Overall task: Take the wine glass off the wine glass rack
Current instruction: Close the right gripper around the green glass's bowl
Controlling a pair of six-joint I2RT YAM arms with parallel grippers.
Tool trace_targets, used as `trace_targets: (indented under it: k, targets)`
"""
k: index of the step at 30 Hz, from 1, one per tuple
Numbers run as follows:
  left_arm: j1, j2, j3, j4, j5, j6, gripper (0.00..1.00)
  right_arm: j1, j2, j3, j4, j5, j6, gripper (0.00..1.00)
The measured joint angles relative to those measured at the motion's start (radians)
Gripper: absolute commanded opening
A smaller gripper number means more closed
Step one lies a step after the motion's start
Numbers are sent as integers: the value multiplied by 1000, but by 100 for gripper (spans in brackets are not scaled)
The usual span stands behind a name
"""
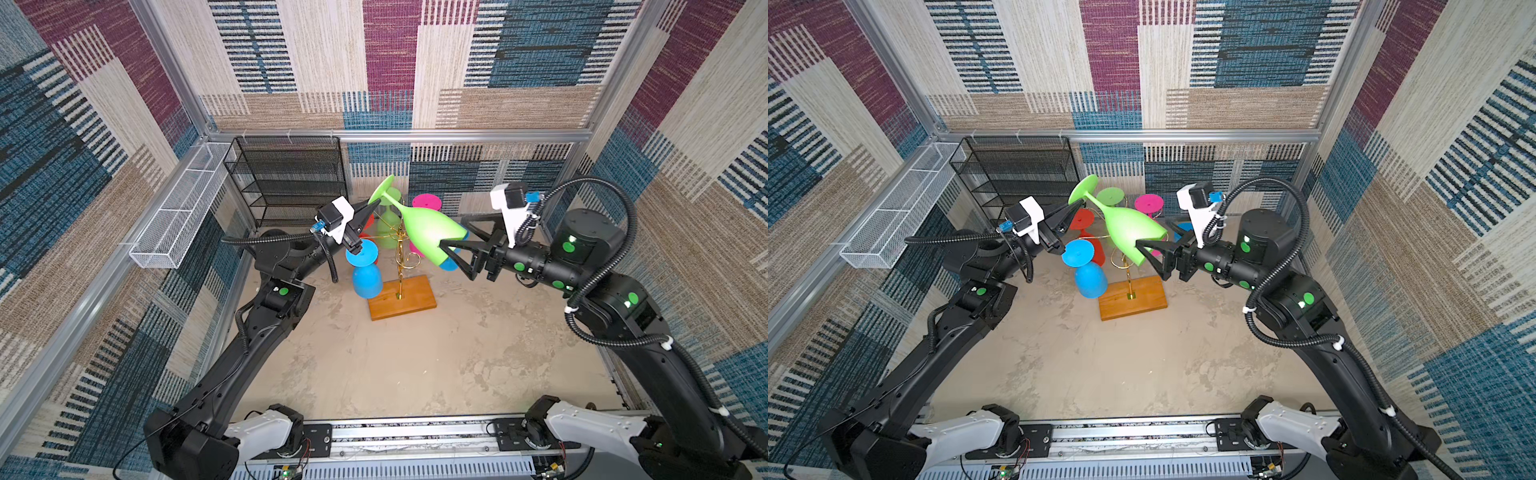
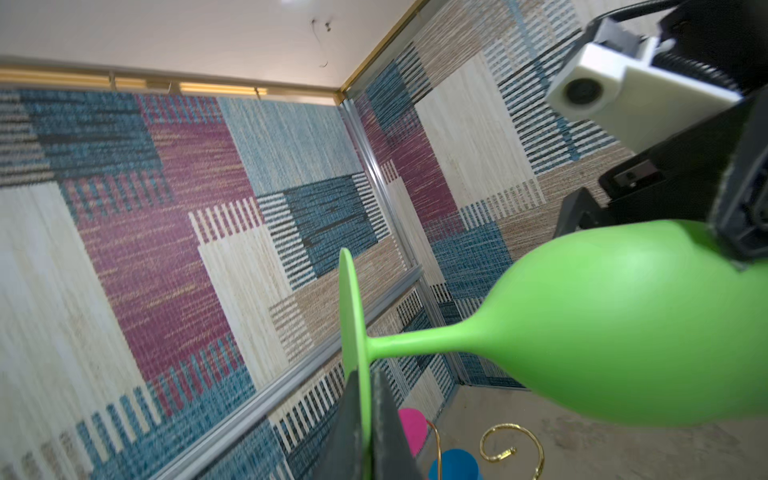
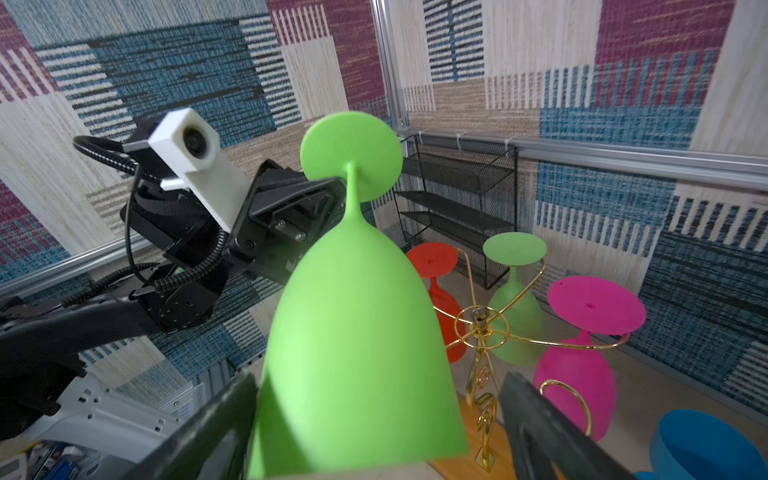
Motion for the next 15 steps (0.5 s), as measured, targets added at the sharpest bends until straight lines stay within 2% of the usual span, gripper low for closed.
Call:
trace_targets:
  k: [4, 8, 15]
  targets:
    - [2, -46, -32, -93, -84, -136, 0, -7, -83, -78, 80, 48, 26, 73]
    - [2, -64, -57, -138, -119, -222, 0, -7, -126, -150, 129, 64, 47, 65]
    - [2, -69, -64, -185, -128, -293, 0, -7, -70, -177, 173, 66, 73, 59]
